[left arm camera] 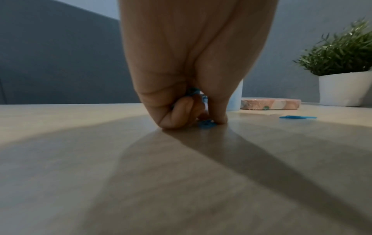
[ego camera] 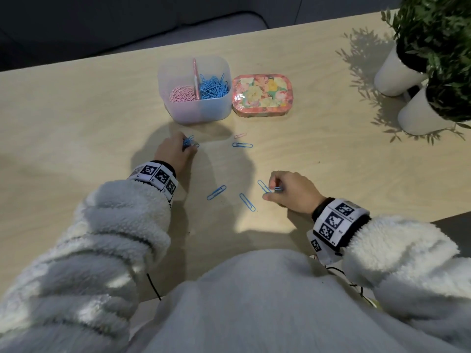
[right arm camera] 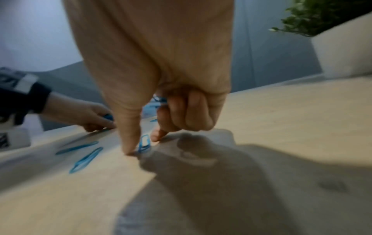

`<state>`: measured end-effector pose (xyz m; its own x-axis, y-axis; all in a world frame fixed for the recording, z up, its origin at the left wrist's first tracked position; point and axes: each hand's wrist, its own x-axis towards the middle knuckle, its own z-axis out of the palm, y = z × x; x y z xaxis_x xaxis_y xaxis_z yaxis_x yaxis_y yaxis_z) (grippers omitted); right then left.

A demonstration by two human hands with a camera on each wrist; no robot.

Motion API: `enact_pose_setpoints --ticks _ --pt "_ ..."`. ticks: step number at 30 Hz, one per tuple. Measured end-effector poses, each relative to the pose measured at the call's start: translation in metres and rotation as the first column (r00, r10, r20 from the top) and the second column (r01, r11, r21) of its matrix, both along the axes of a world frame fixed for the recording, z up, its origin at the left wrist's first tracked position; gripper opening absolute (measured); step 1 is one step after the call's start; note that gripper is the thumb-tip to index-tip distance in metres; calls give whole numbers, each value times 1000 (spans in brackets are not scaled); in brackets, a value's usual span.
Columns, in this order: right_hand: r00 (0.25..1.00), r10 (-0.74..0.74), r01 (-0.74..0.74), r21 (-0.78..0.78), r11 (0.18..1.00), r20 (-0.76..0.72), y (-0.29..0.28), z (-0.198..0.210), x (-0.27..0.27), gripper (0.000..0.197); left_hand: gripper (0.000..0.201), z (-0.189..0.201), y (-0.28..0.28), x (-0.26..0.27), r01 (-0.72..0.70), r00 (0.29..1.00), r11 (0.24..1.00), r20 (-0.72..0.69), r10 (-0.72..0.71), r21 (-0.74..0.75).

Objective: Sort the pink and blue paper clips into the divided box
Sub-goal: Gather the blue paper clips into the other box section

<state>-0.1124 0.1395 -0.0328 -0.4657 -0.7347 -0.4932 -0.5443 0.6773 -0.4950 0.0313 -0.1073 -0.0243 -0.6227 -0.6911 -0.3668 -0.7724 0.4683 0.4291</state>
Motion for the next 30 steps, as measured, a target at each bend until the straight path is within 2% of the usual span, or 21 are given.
enact_pose_setpoints --ticks 3,5,7,9,11,13,15,16,18,20,21,23,24,25,26,27,29,30 --pt "984 147 -141 63 988 -103 -9 3 6 16 34 3 2 2 47 995 999 81 -49 28" --pt "978 189 -183 75 980 -84 -14 3 6 14 29 7 8 4 86 993 994 80 -91 60" --pt "983 185 -184 16 983 -13 -20 5 2 19 18 8 16 9 79 997 991 1 -79 112" --pt "984 130 -115 -119 986 124 -29 6 -5 28 19 7 25 14 30 995 964 -104 -3 264" --pt "939 54 27 -230 973 340 -42 7 -13 26 26 7 36 19 -19 975 868 -182 125 496" --pt "866 -46 186 -236 954 497 -55 7 -18 25 27 7 47 21 -50 949 752 -204 241 658" --pt "834 -118 281 -231 932 539 -67 4 -20 28 27 11 56 21 -76 924 676 -202 323 733" --pt "821 -153 327 -233 916 550 -72 5 -20 31 27 11 59 22 -87 918 671 -202 341 736" --pt "767 -257 459 -223 860 587 -80 2 -20 36 27 9 63 23 -93 931 745 -208 301 661" --pt "643 -373 607 -148 781 669 -86 2 -23 30 28 5 66 25 -17 974 874 -190 125 486" --pt "569 -403 654 -97 751 717 -89 2 -25 26 27 3 70 27 39 991 927 -135 13 374" --pt "454 -414 694 -22 720 789 -93 4 -28 23 33 0 77 29 168 986 973 -14 -168 158" --pt "436 -413 698 -10 716 800 -94 7 -28 23 36 0 79 29 218 976 972 8 -219 87" --pt "444 -418 698 -13 716 793 -96 5 -28 24 36 -1 81 30 242 970 969 10 -243 50" --pt "503 -422 688 -54 724 754 -97 5 -27 26 34 -1 81 30 251 968 967 4 -251 38" --pt "617 -414 650 -137 747 669 -97 1 -26 26 33 -2 82 29 254 967 966 9 -255 41" --pt "882 -333 430 -280 858 334 -97 -5 -23 20 31 -2 82 27 270 961 962 48 -272 51" --pt "950 -263 301 -267 915 169 -97 -6 -21 18 31 -2 83 25 280 957 959 66 -283 52"
